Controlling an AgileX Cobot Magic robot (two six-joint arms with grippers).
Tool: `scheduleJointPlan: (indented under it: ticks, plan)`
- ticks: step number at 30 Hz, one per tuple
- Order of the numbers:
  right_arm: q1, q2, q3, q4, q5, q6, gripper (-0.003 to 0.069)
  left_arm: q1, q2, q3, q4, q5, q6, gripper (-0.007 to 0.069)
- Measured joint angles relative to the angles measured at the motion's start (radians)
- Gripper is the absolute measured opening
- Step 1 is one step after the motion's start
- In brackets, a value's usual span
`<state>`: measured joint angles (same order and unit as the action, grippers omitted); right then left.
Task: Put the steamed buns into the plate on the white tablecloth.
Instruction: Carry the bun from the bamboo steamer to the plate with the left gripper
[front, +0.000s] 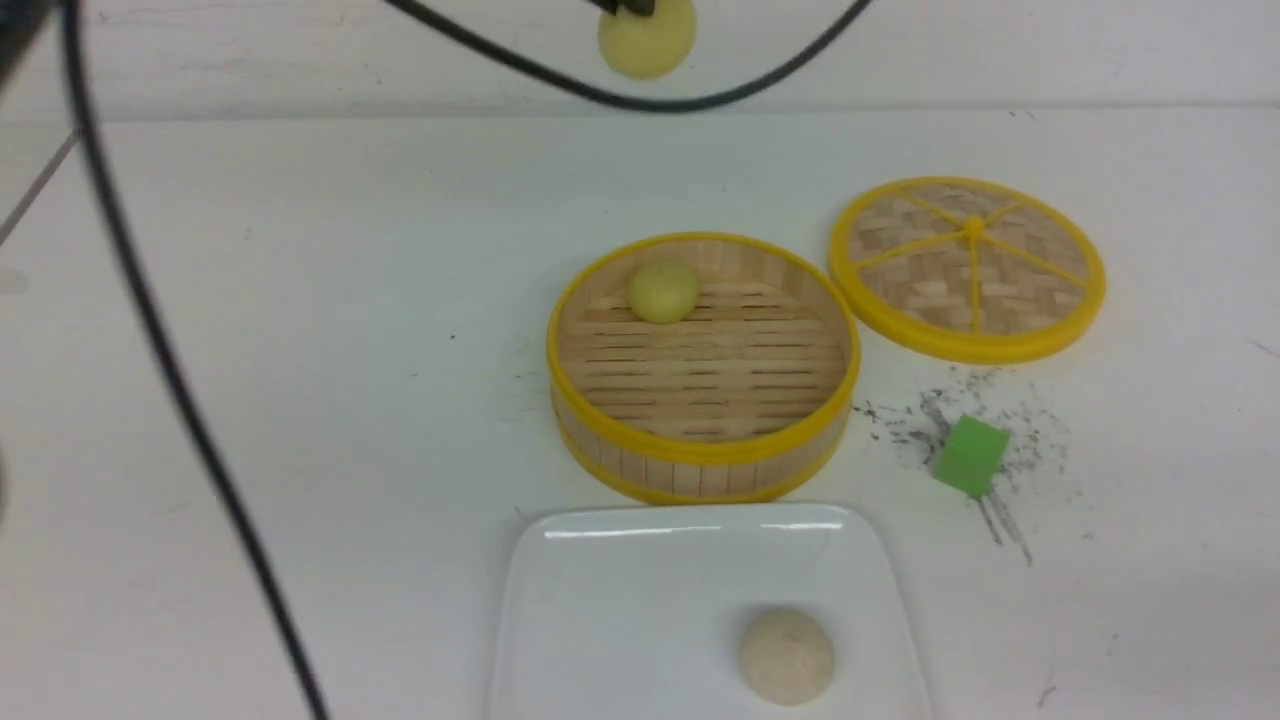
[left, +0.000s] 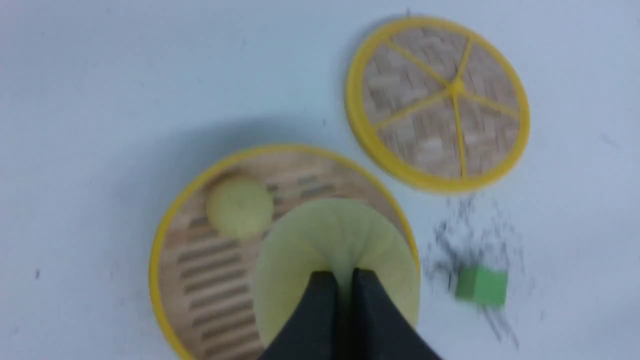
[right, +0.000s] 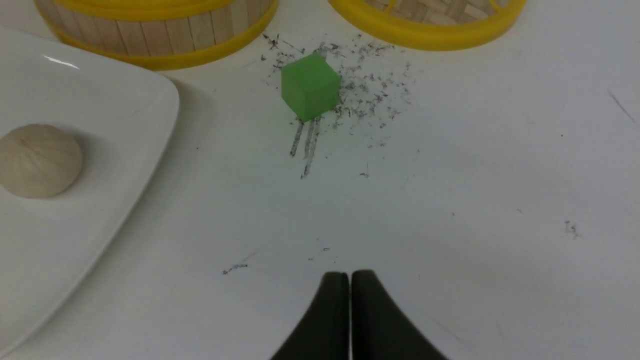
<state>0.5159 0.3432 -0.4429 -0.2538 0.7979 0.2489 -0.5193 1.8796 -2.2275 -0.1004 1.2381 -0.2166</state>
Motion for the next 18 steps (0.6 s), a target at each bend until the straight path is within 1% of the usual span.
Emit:
scheduleJointPlan:
  ticks: [4,6,7,8,10,12,13,14,18]
  plan:
    - [0.0,0.0,0.0,-0.001,0.0,0.0,0.0037,-0.056,-0.133,0.328,0.004,0.0,0.002,0.0022]
    - [0.0,0.0,0.0,-0.001,0.0,0.001,0.004,-0.101,-0.174,0.485,0.008,0.0,0.002,0.0023]
    - [0.0,0.0,0.0,-0.001,0.0,0.001,0.004,-0.106,-0.177,0.5,0.008,0.0,0.002,0.0023]
    - [0.0,0.0,0.0,-0.001,0.0,0.001,0.0041,-0.15,-0.19,0.61,0.01,0.0,0.0,0.0023]
    - [0.0,0.0,0.0,-0.001,0.0,0.001,0.0041,-0.199,-0.187,0.718,0.024,-0.003,-0.02,0.0025]
    - [0.0,0.0,0.0,-0.002,0.0,0.001,0.0041,-0.249,-0.17,0.806,0.05,-0.03,-0.052,0.0027]
    - [0.0,0.0,0.0,-0.002,0.0,0.001,0.0041,-0.258,-0.168,0.822,0.058,-0.035,-0.055,0.0027]
    - [0.0,0.0,0.0,-0.002,0.0,0.001,0.0041,-0.285,-0.147,0.872,0.1,-0.086,-0.095,0.0029]
    - [0.0,0.0,0.0,-0.002,-0.002,0.001,0.0041,-0.31,-0.087,0.905,0.169,-0.174,-0.169,0.0045]
